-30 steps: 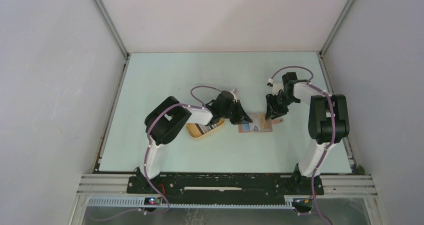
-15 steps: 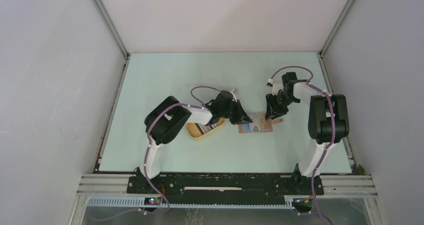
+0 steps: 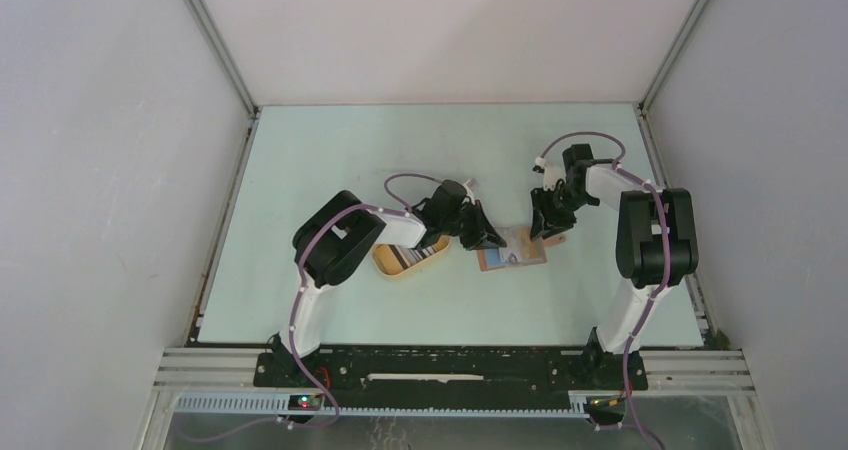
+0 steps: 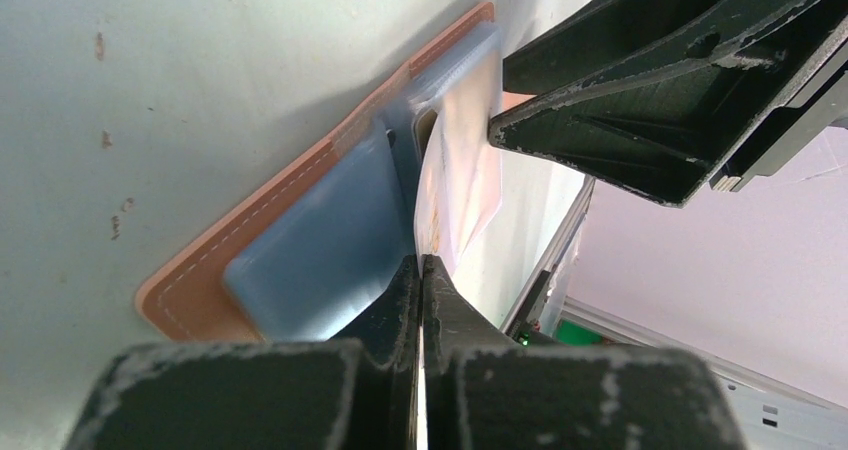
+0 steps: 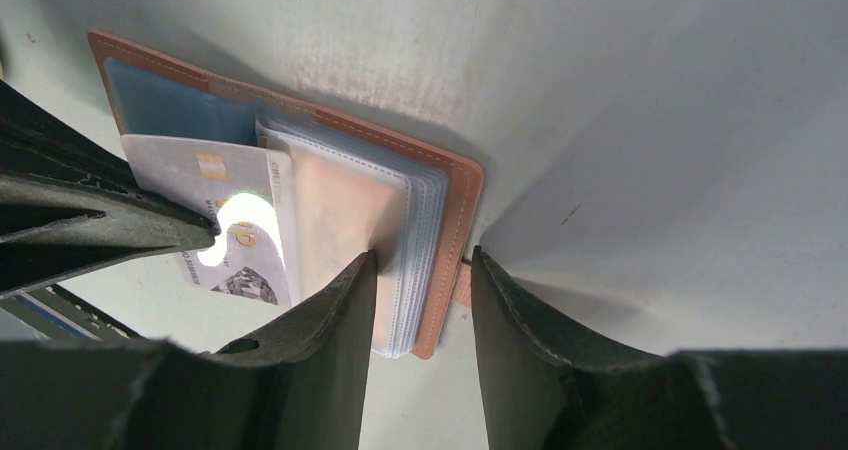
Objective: Put the credit cards into the card holder
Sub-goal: Insert the credit card into the card holder.
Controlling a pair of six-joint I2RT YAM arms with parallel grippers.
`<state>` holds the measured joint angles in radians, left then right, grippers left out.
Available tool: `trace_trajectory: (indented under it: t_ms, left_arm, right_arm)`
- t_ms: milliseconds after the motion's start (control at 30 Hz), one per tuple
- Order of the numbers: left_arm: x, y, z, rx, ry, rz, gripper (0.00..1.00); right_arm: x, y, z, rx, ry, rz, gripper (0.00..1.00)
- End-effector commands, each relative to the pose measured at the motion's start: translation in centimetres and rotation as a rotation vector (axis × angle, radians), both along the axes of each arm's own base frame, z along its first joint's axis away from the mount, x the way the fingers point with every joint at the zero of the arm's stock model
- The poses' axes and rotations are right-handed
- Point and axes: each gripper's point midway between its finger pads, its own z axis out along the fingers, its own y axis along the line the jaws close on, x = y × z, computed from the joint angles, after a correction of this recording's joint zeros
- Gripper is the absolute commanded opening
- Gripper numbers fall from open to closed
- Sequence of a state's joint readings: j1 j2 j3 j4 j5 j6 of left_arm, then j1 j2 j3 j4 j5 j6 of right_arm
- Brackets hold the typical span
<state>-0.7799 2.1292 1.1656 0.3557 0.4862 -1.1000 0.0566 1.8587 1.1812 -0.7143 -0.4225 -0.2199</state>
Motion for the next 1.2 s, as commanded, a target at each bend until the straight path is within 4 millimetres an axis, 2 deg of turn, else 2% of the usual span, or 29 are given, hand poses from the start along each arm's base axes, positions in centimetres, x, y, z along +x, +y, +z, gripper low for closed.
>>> trace_trajectory:
  t_ms: [0, 400, 633, 733, 800, 867, 933, 1067, 1167]
  left_arm:
    - [-2.7, -0.1, -2.2, 0.055, 0.097, -0.083, 0.0]
    - [-1.9, -1.0, -2.0, 0.042, 0.091, -0.076, 0.0]
    - [-1.7, -1.2, -1.9, 0.038, 0.091, -0.079, 0.04]
    - [-1.8, -1.3, -1.9, 0.035, 0.094, -0.084, 0.06]
    - [-1.8, -1.4, -1.8, 0.031, 0.093, -0.087, 0.08]
    - [-1.8, -1.4, -1.8, 0.03, 0.093, -0.088, 0.12]
    - [-1.8, -1.5, -1.6, 0.027, 0.093, -0.091, 0.13]
    - [-1.9, -1.4, -1.8, 0.029, 0.097, -0.091, 0.15]
    - [-1.8, -1.4, -1.8, 0.029, 0.097, -0.089, 0.17]
  right_arm:
    - [0.3, -0.6, -1.6, -0.074, -0.002, 0.026, 0.47]
    - [0.5, -0.6, -0.9, -0.05, -0.021, 0.02, 0.5]
    - [1.7, -1.3, 2.6, 0.017, -0.127, 0.0, 0.56]
    - [1.5, -0.2, 4.4, 0.088, -0.191, 0.046, 0.56]
    - [0.9, 1.2, 5.9, 0.178, -0.229, 0.106, 0.51]
    - [-0.1, 2.8, 7.5, 0.275, -0.27, 0.193, 0.38]
    - [-1.4, 4.5, 9.0, 0.355, -0.314, 0.296, 0.23]
    - [-5.0, 7.3, 11.6, 0.479, -0.414, 0.514, 0.07]
    - [-8.6, 9.1, 10.9, 0.514, -0.491, 0.776, 0.06]
